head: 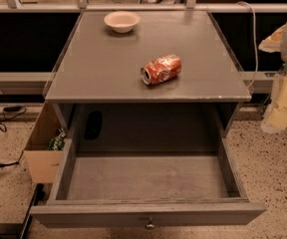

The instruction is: Place coke can into top drawer

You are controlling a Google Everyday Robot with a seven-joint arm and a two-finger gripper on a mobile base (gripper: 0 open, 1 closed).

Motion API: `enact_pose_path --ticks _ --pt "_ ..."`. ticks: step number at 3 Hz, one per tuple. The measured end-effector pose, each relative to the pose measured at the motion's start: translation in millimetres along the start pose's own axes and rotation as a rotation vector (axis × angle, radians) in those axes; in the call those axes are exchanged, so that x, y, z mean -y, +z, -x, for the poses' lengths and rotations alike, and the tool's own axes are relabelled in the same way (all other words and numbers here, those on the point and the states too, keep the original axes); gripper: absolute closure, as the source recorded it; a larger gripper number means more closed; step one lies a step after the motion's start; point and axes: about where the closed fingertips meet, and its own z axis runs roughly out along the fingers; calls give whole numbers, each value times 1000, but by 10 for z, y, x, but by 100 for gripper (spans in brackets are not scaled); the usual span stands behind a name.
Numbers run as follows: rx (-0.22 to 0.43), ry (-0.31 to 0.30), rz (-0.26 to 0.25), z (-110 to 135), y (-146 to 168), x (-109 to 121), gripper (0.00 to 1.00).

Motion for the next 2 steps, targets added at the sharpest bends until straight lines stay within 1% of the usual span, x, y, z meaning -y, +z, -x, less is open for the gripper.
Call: enact_pose_path --ticks 1,2 --pt "0 0 0 1 0 1 0" --pt "28 -18 -16 58 27 65 0"
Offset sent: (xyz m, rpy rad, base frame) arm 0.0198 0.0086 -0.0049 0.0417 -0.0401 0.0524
